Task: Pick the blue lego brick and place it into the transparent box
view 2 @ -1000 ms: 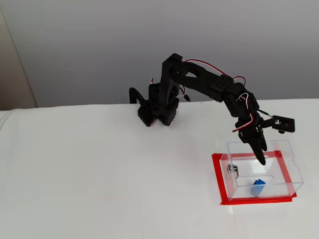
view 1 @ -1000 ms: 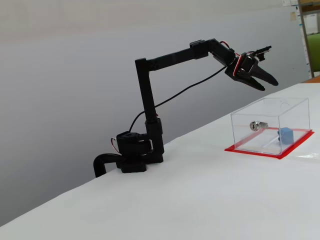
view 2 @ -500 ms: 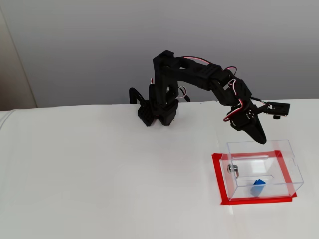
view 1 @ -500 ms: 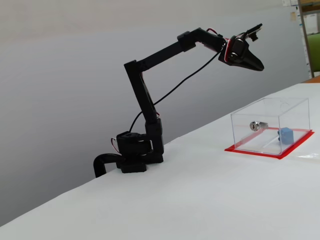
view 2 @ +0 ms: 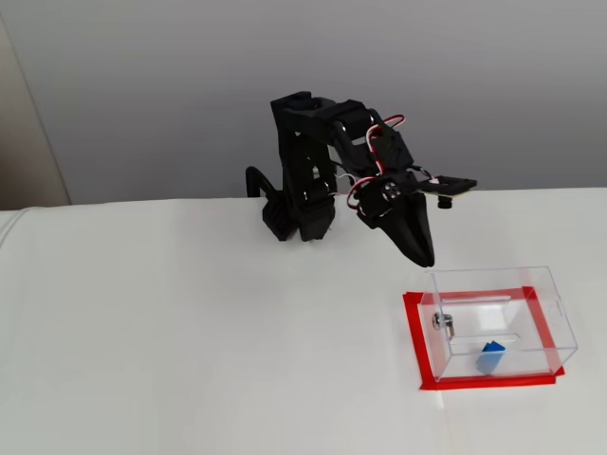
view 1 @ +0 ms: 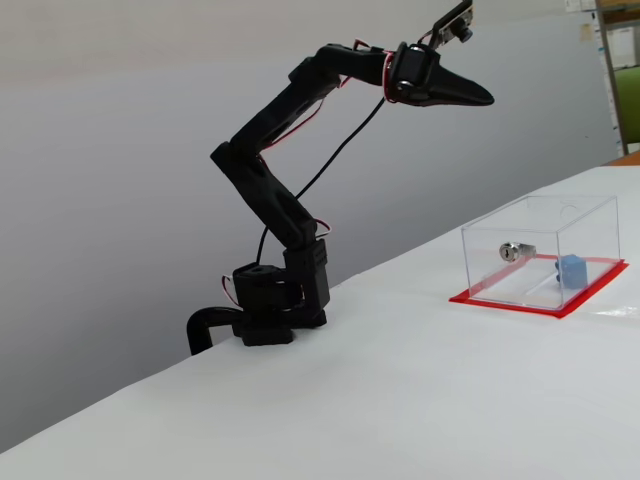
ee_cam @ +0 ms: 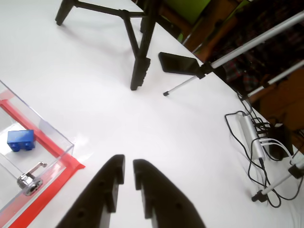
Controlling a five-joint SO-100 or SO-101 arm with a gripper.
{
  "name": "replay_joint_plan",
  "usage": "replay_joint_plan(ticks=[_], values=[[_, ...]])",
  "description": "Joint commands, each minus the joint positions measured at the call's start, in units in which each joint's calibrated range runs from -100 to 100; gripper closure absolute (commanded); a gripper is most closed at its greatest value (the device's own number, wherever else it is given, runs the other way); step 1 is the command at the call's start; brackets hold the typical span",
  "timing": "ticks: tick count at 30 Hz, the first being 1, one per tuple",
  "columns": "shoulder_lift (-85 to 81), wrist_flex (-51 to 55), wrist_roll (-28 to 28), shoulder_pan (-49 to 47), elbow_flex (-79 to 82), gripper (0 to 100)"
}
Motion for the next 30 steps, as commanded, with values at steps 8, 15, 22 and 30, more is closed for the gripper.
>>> replay_joint_plan(ticks=[8,15,22,30], values=[[-18.2,-6.9,-3.8,11.3,19.7,98],[-28.0,-6.9,-6.0,17.5,30.3,98],[-39.0,-6.9,-7.9,23.2,42.4,98],[-50.7,-6.9,-10.7,23.9,59.5,98]])
